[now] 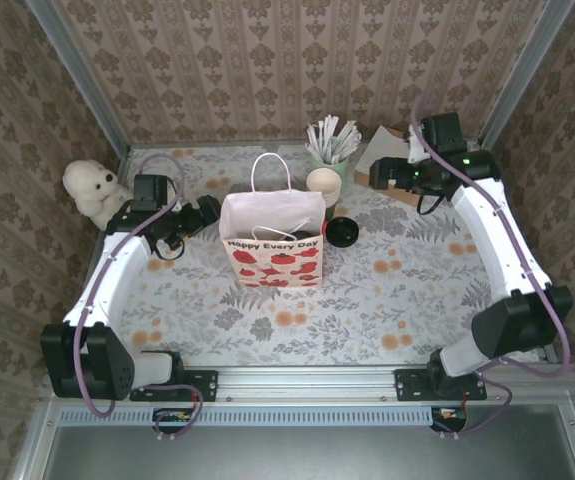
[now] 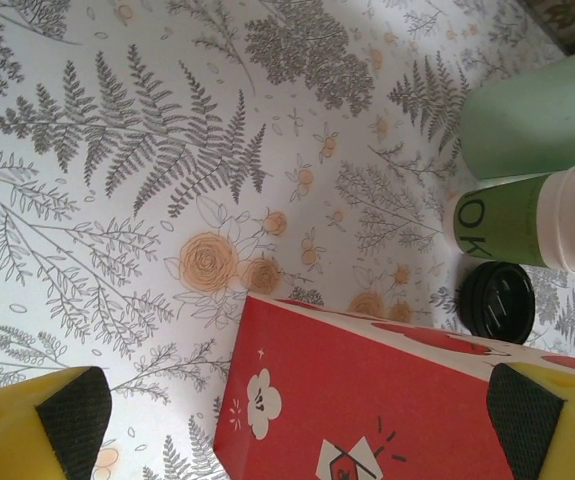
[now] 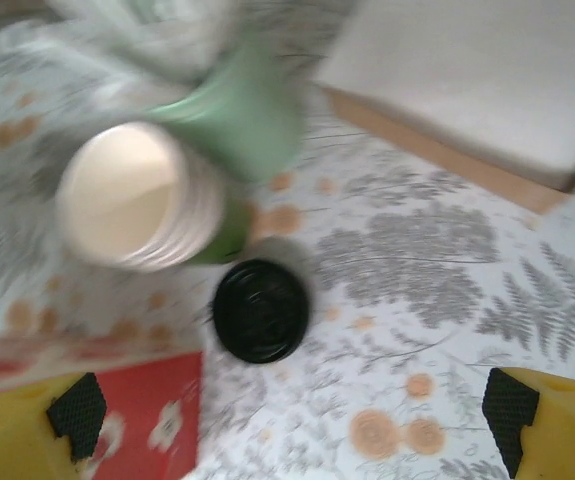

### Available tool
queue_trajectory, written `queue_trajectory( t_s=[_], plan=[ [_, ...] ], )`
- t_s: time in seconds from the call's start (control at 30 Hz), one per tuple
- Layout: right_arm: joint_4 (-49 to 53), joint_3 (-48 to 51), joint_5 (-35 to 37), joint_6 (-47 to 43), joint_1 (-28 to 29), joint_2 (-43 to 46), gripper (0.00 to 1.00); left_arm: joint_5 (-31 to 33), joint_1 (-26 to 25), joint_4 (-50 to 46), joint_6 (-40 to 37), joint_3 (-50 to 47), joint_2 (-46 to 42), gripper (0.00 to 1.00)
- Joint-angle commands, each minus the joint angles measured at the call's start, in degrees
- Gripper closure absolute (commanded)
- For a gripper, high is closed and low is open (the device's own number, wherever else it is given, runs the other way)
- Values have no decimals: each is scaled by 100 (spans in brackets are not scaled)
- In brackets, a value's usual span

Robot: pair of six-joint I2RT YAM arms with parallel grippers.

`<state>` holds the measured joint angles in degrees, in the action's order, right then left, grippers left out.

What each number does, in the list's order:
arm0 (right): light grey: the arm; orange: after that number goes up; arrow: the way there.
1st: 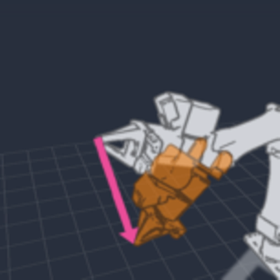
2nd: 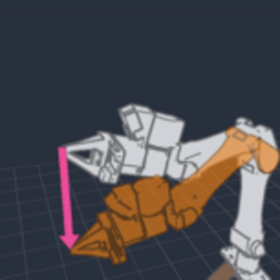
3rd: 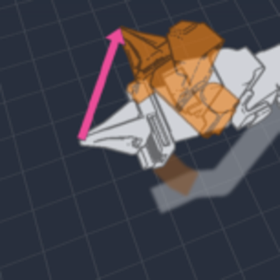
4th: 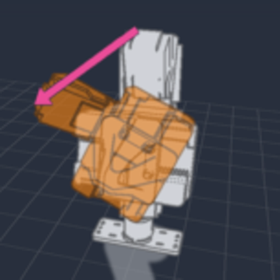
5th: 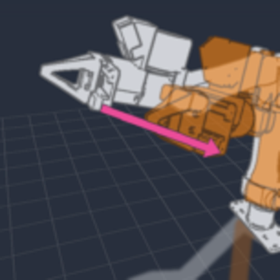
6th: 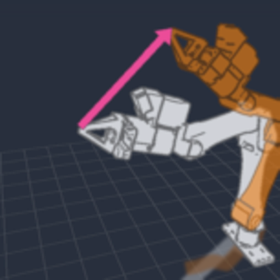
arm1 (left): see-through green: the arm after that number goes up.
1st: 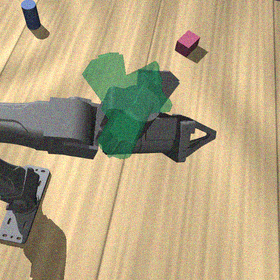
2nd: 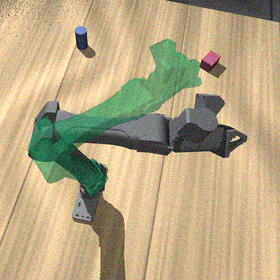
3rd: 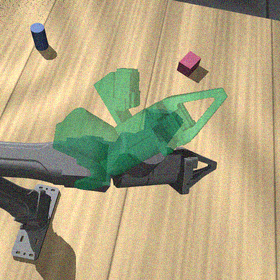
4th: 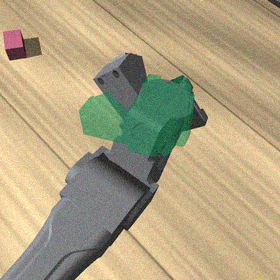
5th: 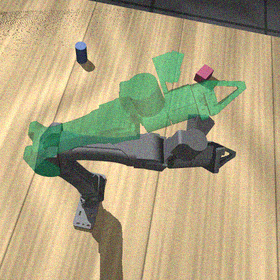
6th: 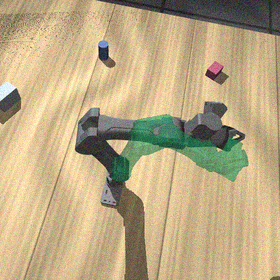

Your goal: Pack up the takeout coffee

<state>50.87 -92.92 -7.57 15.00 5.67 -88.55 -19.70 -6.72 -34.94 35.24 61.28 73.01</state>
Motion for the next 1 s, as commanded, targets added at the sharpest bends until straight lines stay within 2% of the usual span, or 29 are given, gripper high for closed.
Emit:
queue_trajectory(
  t_s=[0.0,0.17,0.27,0.43,0.53,0.67,0.83,0.97],
  plan=[
    [-675,-40,92,859,-153,-553,0,-87,-22,203,-142,127,-151,0],
    [-950,-955,224,1383,-119,-1962,1,-51,-22,353,-27,59,-160,0],
    [-985,-1854,442,1760,-119,-2957,3,-77,-22,333,-9,86,-129,0],
    [-657,-4030,390,2348,-106,-4824,13,14,-17,269,-35,91,-112,0],
    [-462,-5112,540,2457,-51,-5661,20,69,-12,228,-52,110,-79,0],
    [-667,-5335,797,2529,-33,-6021,27,138,-13,161,-96,125,-45,0],
    [-476,-5267,740,2030,93,-6020,32,177,-13,119,-123,151,39,0],
    [-682,-4218,801,1547,180,-5377,29,117,-11,160,-69,119,99,0]
  ],
)
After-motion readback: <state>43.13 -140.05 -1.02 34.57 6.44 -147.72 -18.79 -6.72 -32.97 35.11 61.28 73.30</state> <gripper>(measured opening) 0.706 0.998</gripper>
